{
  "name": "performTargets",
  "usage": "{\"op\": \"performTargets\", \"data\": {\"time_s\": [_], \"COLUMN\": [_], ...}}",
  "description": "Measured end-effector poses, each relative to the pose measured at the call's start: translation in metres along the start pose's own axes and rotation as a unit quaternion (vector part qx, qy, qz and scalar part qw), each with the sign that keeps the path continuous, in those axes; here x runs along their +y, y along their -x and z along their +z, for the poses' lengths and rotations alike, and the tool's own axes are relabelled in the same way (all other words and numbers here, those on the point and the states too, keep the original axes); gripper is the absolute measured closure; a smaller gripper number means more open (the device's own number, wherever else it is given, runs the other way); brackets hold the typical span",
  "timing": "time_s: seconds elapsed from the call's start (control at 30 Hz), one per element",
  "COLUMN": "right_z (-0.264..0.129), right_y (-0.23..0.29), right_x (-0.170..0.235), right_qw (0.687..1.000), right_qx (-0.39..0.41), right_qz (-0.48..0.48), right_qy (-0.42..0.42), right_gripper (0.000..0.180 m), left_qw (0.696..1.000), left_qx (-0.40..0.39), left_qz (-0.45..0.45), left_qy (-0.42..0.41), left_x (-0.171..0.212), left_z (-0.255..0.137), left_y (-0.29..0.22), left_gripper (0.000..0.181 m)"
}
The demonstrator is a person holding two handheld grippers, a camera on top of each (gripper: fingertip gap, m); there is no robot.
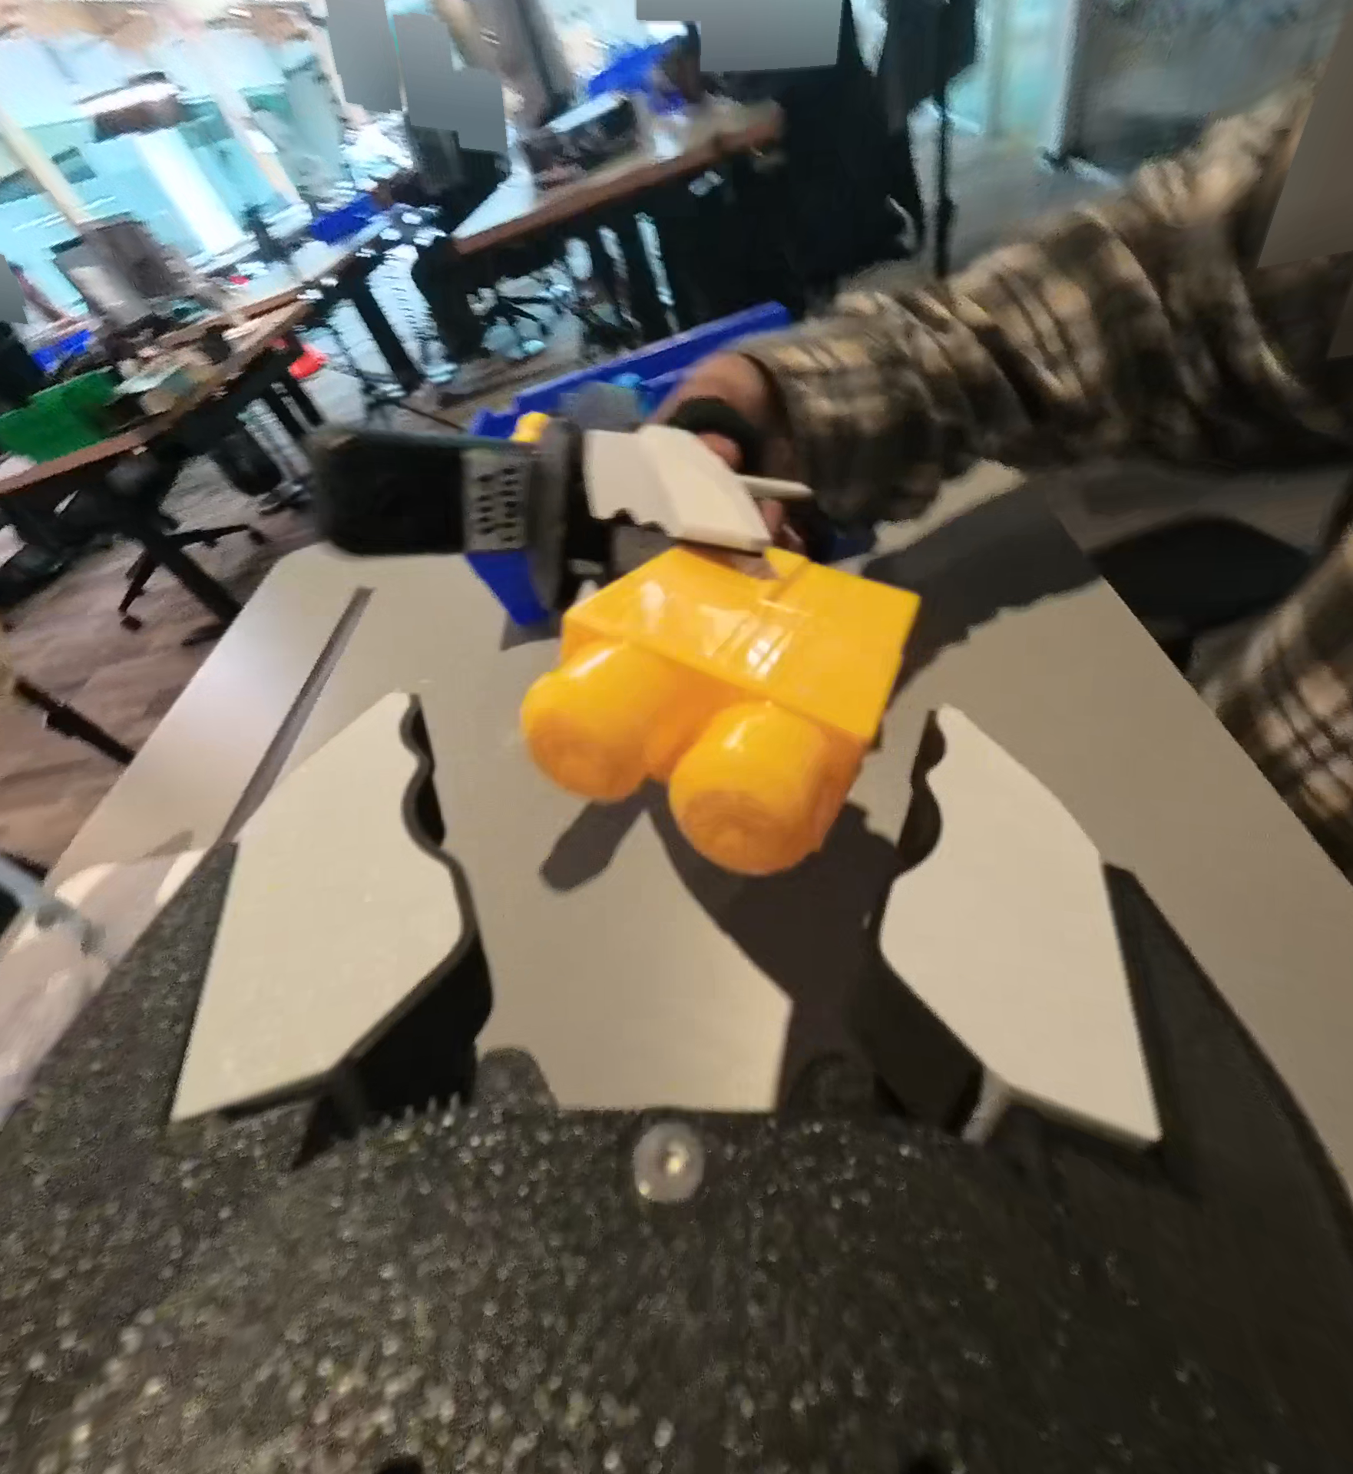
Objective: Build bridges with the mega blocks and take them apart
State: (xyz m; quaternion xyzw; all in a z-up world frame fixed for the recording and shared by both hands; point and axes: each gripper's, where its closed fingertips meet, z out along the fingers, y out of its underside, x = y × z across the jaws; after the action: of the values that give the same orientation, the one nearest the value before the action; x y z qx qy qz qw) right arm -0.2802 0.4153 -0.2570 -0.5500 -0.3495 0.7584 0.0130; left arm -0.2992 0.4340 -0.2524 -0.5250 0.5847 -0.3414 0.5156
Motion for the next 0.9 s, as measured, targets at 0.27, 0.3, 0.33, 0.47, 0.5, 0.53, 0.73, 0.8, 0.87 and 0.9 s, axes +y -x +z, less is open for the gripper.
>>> {"op": "performTargets", "data": {"time_s": [0.27, 0.3, 0.33, 0.47, 0.5, 0.53, 0.73, 0.8, 0.87, 0.9], "right_z": [-0.034, -0.035, -0.036, -0.031, -0.029, -0.028, -0.018, -0.023, -0.037, -0.049], "right_y": [0.007, 0.01, 0.012, 0.018, 0.018, 0.017, 0.015, 0.004, 0.001, 0.003], "right_x": [-0.037, -0.039, -0.041, -0.039, -0.038, -0.038, -0.034, -0.027, -0.017, -0.016], "right_qw": [0.926, 0.909, 0.893, 0.879, 0.878, 0.875, 0.872, 0.883, 0.887, 0.879], "right_qx": [0.083, 0.093, 0.105, 0.102, 0.102, 0.108, 0.138, 0.176, 0.228, 0.271], "right_qz": [-0.275, -0.308, -0.335, -0.36, -0.364, -0.368, -0.387, -0.372, -0.367, -0.371], "right_qy": [-0.247, -0.266, -0.281, -0.295, -0.293, -0.294, -0.266, -0.226, -0.161, -0.127], "right_gripper": [0.143, 0.143, 0.143, 0.143, 0.143, 0.143, 0.144, 0.129, 0.112, 0.111], "left_qw": [0.894, 0.887, 0.885, 0.893, 0.897, 0.902, 0.933, 0.951, 0.967, 0.973], "left_qx": [0.038, 0.044, 0.046, 0.062, 0.064, 0.066, 0.064, 0.044, 0.036, 0.033], "left_qz": [-0.367, -0.379, -0.385, -0.373, -0.365, -0.356, -0.294, -0.254, -0.215, -0.196], "left_qy": [-0.255, -0.261, -0.256, -0.246, -0.242, -0.237, -0.199, -0.168, -0.133, -0.117], "left_x": [-0.027, -0.029, -0.031, -0.045, -0.047, -0.049, -0.05, -0.045, -0.04, -0.037], "left_z": [-0.025, -0.022, -0.016, 0.002, 0.006, 0.009, 0.022, 0.024, 0.025, 0.026], "left_y": [0.045, 0.045, 0.044, 0.037, 0.036, 0.035, 0.025, 0.022, 0.019, 0.019], "left_gripper": [0.084, 0.089, 0.091, 0.101, 0.106, 0.112, 0.142, 0.142, 0.142, 0.142]}}
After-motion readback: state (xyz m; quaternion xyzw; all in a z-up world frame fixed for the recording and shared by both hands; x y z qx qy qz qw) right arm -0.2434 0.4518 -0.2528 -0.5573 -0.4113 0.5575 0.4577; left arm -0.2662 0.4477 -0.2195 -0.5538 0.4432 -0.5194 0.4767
